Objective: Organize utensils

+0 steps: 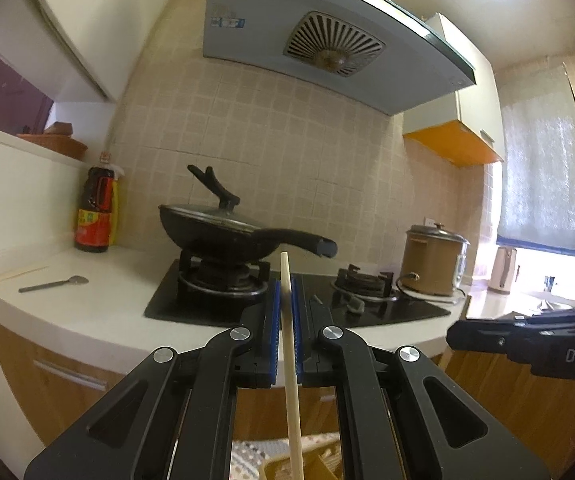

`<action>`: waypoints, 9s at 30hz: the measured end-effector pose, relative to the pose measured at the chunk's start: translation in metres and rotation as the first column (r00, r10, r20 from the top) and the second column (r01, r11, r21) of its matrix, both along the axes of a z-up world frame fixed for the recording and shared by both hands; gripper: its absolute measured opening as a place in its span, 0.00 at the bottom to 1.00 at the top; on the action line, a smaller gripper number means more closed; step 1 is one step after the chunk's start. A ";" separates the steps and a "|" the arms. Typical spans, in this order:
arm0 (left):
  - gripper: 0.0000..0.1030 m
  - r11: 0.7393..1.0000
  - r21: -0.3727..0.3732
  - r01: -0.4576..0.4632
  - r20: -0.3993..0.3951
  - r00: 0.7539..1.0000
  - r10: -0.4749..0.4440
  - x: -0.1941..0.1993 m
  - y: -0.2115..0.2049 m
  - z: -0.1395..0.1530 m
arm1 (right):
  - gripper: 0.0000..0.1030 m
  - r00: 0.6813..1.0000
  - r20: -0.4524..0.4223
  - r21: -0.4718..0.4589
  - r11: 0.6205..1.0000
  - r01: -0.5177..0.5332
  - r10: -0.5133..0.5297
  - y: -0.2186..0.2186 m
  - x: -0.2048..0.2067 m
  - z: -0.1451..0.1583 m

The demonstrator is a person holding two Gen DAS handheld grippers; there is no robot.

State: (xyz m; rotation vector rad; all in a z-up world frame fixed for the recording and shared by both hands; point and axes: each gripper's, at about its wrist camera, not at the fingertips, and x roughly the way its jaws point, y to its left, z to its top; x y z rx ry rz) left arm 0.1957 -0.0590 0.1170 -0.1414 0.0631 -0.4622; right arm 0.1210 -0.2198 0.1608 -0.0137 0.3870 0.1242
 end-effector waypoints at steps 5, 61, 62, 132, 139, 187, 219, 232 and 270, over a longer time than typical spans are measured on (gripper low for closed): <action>0.05 0.999 0.045 0.020 -0.014 1.000 -0.020 -0.026 0.004 0.003 | 0.04 1.000 -0.024 0.046 0.999 -0.014 0.015 -0.004 -0.023 -0.001; 0.08 0.982 0.110 0.152 -0.843 0.538 0.011 -0.034 0.060 -0.171 | 0.33 0.835 -0.549 -0.061 0.994 -0.093 0.044 0.045 -0.075 -0.199; 0.04 0.981 0.112 0.156 -0.843 0.537 0.011 -0.033 0.059 -0.171 | 0.33 0.833 -0.552 -0.043 0.997 -0.069 0.034 0.035 -0.073 -0.198; 0.01 0.958 0.141 0.251 -0.461 0.873 -0.161 -0.121 0.075 -0.077 | 0.29 0.898 -0.439 -0.103 0.993 -0.051 0.001 0.011 -0.094 -0.134; 0.01 0.974 0.140 0.179 -0.330 0.936 -0.125 -0.140 0.067 -0.048 | 0.29 0.955 -0.298 -0.071 0.997 -0.010 -0.012 -0.005 -0.124 -0.102; 0.01 0.944 0.159 -0.290 0.103 0.955 0.277 -0.045 -0.043 0.014 | 0.30 0.930 0.299 0.103 0.976 0.192 -0.214 -0.026 0.004 -0.035; 0.42 0.968 0.123 -0.220 0.062 0.975 0.214 -0.177 0.004 0.032 | 0.58 0.943 0.287 -0.001 0.984 0.176 -0.168 -0.011 -0.161 -0.034; 0.46 0.965 0.178 -0.191 -0.157 0.963 0.219 -0.185 0.030 -0.031 | 0.58 0.993 0.043 -0.055 0.992 0.114 -0.111 -0.002 -0.161 -0.119; 0.36 0.974 0.166 0.156 -0.847 0.529 0.060 -0.047 0.019 -0.167 | 0.31 0.816 -0.578 0.042 0.999 0.031 -0.001 -0.040 -0.059 -0.208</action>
